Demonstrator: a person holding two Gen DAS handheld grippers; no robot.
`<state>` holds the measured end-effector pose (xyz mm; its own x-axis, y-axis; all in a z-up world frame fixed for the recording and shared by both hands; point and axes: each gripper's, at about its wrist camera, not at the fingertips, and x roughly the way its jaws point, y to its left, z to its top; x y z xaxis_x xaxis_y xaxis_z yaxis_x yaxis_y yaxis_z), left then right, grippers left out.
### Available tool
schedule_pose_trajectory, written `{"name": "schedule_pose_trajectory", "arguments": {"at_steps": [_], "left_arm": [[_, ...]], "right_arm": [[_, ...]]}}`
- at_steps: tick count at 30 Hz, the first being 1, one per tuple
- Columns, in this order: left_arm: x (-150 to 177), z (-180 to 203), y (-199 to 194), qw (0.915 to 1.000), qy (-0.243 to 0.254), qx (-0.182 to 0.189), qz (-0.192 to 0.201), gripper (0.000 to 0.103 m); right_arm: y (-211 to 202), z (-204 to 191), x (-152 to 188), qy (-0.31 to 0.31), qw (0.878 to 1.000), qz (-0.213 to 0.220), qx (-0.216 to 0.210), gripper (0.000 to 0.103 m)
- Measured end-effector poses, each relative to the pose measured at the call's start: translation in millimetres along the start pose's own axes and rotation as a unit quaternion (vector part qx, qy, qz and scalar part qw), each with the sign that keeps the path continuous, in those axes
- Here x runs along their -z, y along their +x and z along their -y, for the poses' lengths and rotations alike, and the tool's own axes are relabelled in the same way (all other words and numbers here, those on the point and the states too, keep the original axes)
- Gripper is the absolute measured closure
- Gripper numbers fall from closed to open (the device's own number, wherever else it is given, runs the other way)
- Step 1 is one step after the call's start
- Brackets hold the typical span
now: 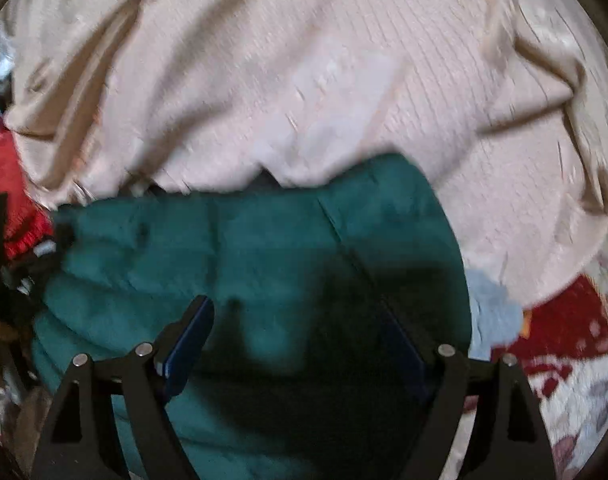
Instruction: Fold large clothes
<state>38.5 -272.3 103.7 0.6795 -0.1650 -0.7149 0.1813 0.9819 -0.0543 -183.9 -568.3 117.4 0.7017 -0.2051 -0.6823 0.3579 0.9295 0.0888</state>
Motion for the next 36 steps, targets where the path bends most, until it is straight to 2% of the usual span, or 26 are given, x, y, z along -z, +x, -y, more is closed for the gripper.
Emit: {"name": "schedule_pose_trajectory", "arguments": {"at_steps": [1,4,7,11,16,21,27,36], "left_arm": [[1,-1,-6,1.0,-0.001,-0.001,0.002,0.038],[4,-8,-26,0.9999,-0.006,0.005,0.008,0.038],[12,-20,-52,0.9996,-0.01,0.021,0.018,0.038],[26,-34,-78,0.9989,-0.01,0.035,0.03,0.038],[42,-39,-102,0.9986,-0.005,0.039,0.035,0.038],[52,-43,-114,0.9987,-0.002,0.039,0.032,0.038],[61,-45,-118,0.9988,-0.001,0.04,0.028,0.038],[67,-44,-110,0.9993,0.001,0.035,0.012,0.038]], "right_arm": [[12,4,3,0.004,1.0,-0.019,0.007,0.017],[18,1,-2,-0.003,1.0,-0.022,0.014,0.015],[7,-8,-12,-0.005,1.0,-0.015,0.006,0.015],[-28,-11,-4,0.013,1.0,0.009,-0.019,0.015],[-42,-15,21,-0.001,1.0,-0.01,-0.021,0.015],[-51,-15,38,0.019,0.999,-0.019,-0.03,0.015],[-56,-21,46,0.008,0.999,-0.026,-0.027,0.015],[-56,-14,51,0.021,0.999,-0.033,-0.034,0.014]]}}
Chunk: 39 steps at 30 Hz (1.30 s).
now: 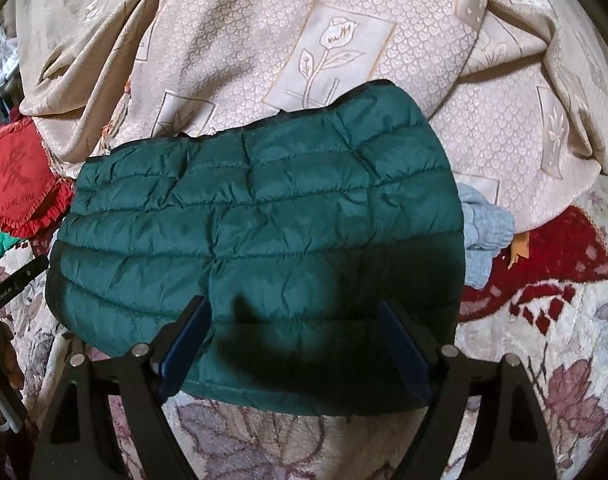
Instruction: Fold large clothes
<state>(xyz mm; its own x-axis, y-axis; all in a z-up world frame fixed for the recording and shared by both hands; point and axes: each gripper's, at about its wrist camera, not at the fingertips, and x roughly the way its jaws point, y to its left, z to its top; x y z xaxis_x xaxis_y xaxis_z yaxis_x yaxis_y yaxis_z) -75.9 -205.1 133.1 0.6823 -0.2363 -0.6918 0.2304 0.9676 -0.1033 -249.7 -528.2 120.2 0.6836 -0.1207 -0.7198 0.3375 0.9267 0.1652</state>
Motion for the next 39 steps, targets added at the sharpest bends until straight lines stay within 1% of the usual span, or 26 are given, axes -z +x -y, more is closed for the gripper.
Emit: {"name": "schedule_pose_trajectory", "arguments": {"at_steps": [6,9,11,14,16,19,21,24,26,29,31,33,35,36,37,38,39], "left_arm": [[2,-1,11,0.9999,0.001,-0.001,-0.011,0.038],[3,-5,19,0.9998,-0.005,0.01,-0.018,0.038],[3,-10,24,0.9992,-0.014,0.031,-0.021,0.038],[3,-18,33,0.9966,-0.026,0.074,-0.024,0.038],[3,-24,41,0.9934,-0.042,0.101,-0.035,0.038],[4,-31,52,0.9877,-0.067,0.133,-0.047,0.038],[4,-33,58,0.985,-0.075,0.147,-0.049,0.034],[4,-37,68,0.9818,-0.085,0.161,-0.053,0.025],[4,-41,76,0.9789,-0.095,0.171,-0.059,0.019],[3,-40,87,0.9761,-0.098,0.183,-0.065,0.016],[4,-38,94,0.9737,-0.097,0.196,-0.065,0.013],[5,-37,100,0.9699,-0.103,0.21,-0.068,0.013],[3,-38,107,0.966,-0.114,0.22,-0.074,0.013],[3,-37,108,0.9657,-0.115,0.22,-0.076,0.013],[2,-35,108,0.9662,-0.111,0.218,-0.08,0.015],[0,-33,108,0.9664,-0.106,0.219,-0.083,0.02],[-1,-30,107,0.9631,-0.101,0.235,-0.085,0.041]], "right_arm": [[4,14,3,0.018,1.0,-0.008,-0.004,0.013],[6,25,4,0.028,1.0,-0.009,-0.002,0.012],[7,34,4,0.034,0.999,-0.007,0.001,0.01],[8,50,5,0.048,0.999,-0.001,0.005,0.009],[10,63,5,0.063,0.998,0.003,0.006,0.007],[21,83,4,0.086,0.996,0.002,0.001,0.001],[32,95,4,0.102,0.995,-0.008,0.0,0.0],[48,112,4,0.129,0.991,-0.013,-0.026,0.0],[60,117,2,0.132,0.99,-0.018,-0.048,0.0],[74,119,-1,0.124,0.989,-0.023,-0.077,0.0],[84,120,-5,0.129,0.986,-0.034,-0.105,0.0],[95,123,-6,0.139,0.979,-0.049,-0.138,0.0],[108,129,-6,0.16,0.97,-0.067,-0.173,0.0],[114,131,-5,0.176,0.963,-0.075,-0.192,0.0],[119,133,-3,0.19,0.955,-0.082,-0.211,0.0],[123,132,-2,0.197,0.951,-0.087,-0.223,0.001],[124,130,-1,0.197,0.949,-0.086,-0.231,0.002]]}}
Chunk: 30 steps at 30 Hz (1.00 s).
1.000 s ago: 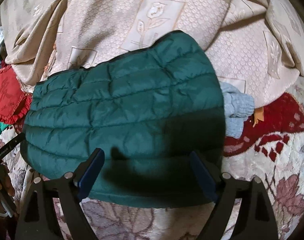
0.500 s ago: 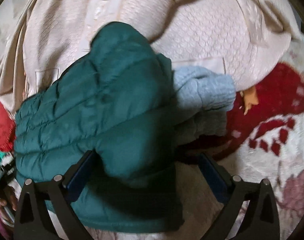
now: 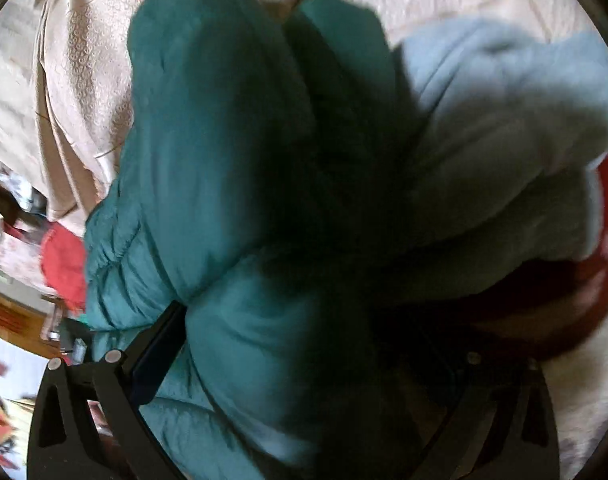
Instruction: Fold large clothes
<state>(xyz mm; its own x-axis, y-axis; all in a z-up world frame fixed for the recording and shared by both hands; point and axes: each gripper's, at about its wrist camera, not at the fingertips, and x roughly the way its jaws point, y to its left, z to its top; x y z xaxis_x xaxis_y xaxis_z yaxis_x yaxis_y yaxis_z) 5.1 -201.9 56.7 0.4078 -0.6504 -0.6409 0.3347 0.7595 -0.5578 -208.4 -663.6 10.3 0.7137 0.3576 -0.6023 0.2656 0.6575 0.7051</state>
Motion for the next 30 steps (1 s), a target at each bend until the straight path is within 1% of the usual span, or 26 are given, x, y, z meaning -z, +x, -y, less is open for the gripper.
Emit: {"name": "schedule_pose_trajectory", "arguments": {"at_steps": [1,2,3,4,5,6,7,8,10,12,15,17,19,20,21,22,23,24,25,26,28,30], "left_arm": [[-3,5,2,1.0,0.001,0.004,-0.004,0.051],[-3,9,0,1.0,0.004,0.001,-0.004,0.056],[-3,14,-2,0.9999,0.01,-0.001,-0.004,0.065],[-4,21,-5,0.9997,0.022,-0.008,-0.002,0.068],[-4,26,-9,0.9995,0.03,-0.013,-0.001,0.074],[-4,27,-13,0.9994,0.032,-0.014,0.0,0.079],[-5,30,-18,0.9994,0.032,-0.014,0.0,0.082],[-7,34,-25,0.9995,0.03,-0.011,0.001,0.084],[-10,39,-36,0.9996,0.029,-0.008,0.001,0.086],[-9,45,-51,0.9994,0.033,-0.003,0.001,0.087],[1,56,-85,0.9986,0.052,0.005,-0.005,0.088],[14,58,-108,0.9985,0.051,0.007,-0.022,0.088],[31,53,-125,0.9981,0.047,0.007,-0.038,0.087],[40,47,-131,0.9979,0.04,-0.001,-0.052,0.087],[49,43,-130,0.9973,0.029,-0.013,-0.066,0.084],[61,34,-125,0.9955,0.017,-0.038,-0.084,0.082],[66,29,-119,0.9943,0.017,-0.054,-0.09,0.076],[73,23,-113,0.9934,0.019,-0.071,-0.089,0.064],[76,21,-109,0.9931,0.022,-0.083,-0.079,0.05],[78,22,-110,0.9925,0.026,-0.099,-0.067,0.044],[79,31,-116,0.9898,0.038,-0.13,-0.044,0.042],[82,43,-127,0.987,0.054,-0.148,-0.033,0.042]], "right_arm": [[1,-4,2,-0.007,1.0,0.002,-0.005,0.011],[0,-10,4,-0.012,1.0,0.003,-0.013,0.014],[-1,-13,5,-0.014,1.0,0.007,-0.008,0.017],[-3,-17,6,-0.017,1.0,0.009,-0.005,0.024],[-7,-21,7,-0.017,1.0,0.01,-0.006,0.035],[-11,-24,7,-0.017,1.0,0.011,-0.01,0.04],[-19,-29,8,-0.018,1.0,0.012,-0.016,0.047],[-25,-34,9,-0.02,1.0,0.013,-0.021,0.051],[-39,-49,14,-0.031,0.999,0.012,-0.028,0.053],[-49,-64,21,-0.041,0.999,0.009,-0.034,0.053],[-70,-86,37,-0.051,0.998,0.004,-0.044,0.053],[-82,-93,52,-0.046,0.998,-0.007,-0.05,0.053],[-95,-92,75,-0.032,0.998,-0.022,-0.057,0.053],[-99,-87,87,-0.021,0.998,-0.034,-0.057,0.053],[-101,-82,97,-0.007,0.998,-0.046,-0.052,0.053],[-100,-79,105,0.001,0.998,-0.054,-0.043,0.049],[-97,-73,115,0.005,0.998,-0.059,-0.018,0.042],[-92,-67,122,-0.002,0.998,-0.057,0.02,0.038],[-84,-62,128,-0.01,0.997,-0.054,0.054,0.026],[-78,-58,131,-0.01,0.996,-0.054,0.075,0.018],[-73,-55,135,0.001,0.995,-0.039,0.093,0.016],[-80,-70,135,-0.006,0.993,-0.032,0.111,0.016]]}}
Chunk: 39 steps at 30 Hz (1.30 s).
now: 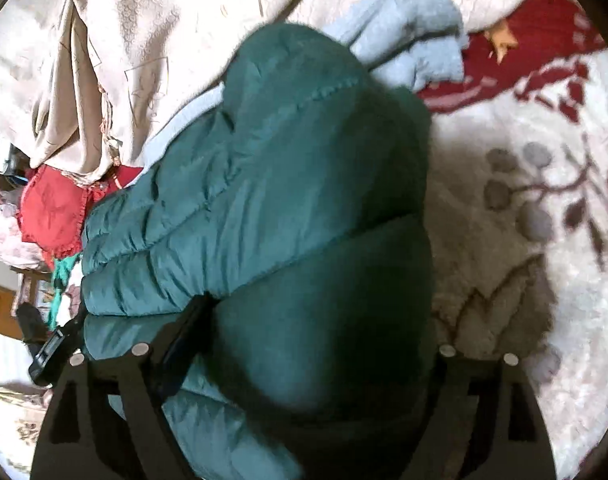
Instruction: Fold large clothes
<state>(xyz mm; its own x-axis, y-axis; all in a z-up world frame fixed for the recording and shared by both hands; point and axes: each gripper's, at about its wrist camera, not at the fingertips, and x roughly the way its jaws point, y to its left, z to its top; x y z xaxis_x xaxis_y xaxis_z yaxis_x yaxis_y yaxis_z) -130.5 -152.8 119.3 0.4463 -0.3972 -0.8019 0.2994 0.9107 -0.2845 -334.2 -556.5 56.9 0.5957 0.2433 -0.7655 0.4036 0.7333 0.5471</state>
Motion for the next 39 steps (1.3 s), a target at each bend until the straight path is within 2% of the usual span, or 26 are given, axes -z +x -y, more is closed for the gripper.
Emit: {"name": "schedule_pose_trajectory", "arguments": {"at_steps": [5,7,10,15,19,21,23,25,29,33,39], "left_arm": [[8,21,-47,0.9973,0.038,-0.031,0.054,0.042],[13,30,-57,0.9962,0.043,-0.028,0.071,0.042],[21,46,-58,0.9954,0.053,-0.033,0.073,0.042],[41,74,-34,0.9932,0.079,-0.066,0.054,0.042],[55,81,-19,0.9903,0.087,-0.097,0.048,0.042],[59,82,-15,0.989,0.089,-0.105,0.054,0.042],[62,83,-13,0.9877,0.09,-0.114,0.057,0.042],[66,84,-9,0.9866,0.093,-0.121,0.058,0.042],[71,86,-7,0.9848,0.095,-0.13,0.065,0.042],[73,84,-9,0.986,0.089,-0.123,0.068,0.042],[76,83,-27,0.9881,0.072,-0.106,0.086,0.042]], "right_arm": [[-50,-26,7,-0.07,0.99,0.054,0.106,0.016],[-71,-35,11,-0.086,0.987,0.082,0.112,0.015],[-89,-62,20,-0.112,0.984,0.107,0.09,0.015],[-60,-123,51,-0.182,0.975,0.105,0.073,0.015],[-8,-146,69,-0.209,0.971,0.075,0.088,0.015],[13,-148,74,-0.216,0.967,0.072,0.116,0.014],[26,-150,79,-0.229,0.96,0.088,0.135,0.006],[33,-151,82,-0.233,0.958,0.095,0.137,0.0],[38,-149,85,-0.233,0.958,0.095,0.14,0.0],[38,-149,88,-0.239,0.956,0.094,0.141,0.001],[13,-152,89,-0.205,0.966,0.101,0.12,0.0]]}}
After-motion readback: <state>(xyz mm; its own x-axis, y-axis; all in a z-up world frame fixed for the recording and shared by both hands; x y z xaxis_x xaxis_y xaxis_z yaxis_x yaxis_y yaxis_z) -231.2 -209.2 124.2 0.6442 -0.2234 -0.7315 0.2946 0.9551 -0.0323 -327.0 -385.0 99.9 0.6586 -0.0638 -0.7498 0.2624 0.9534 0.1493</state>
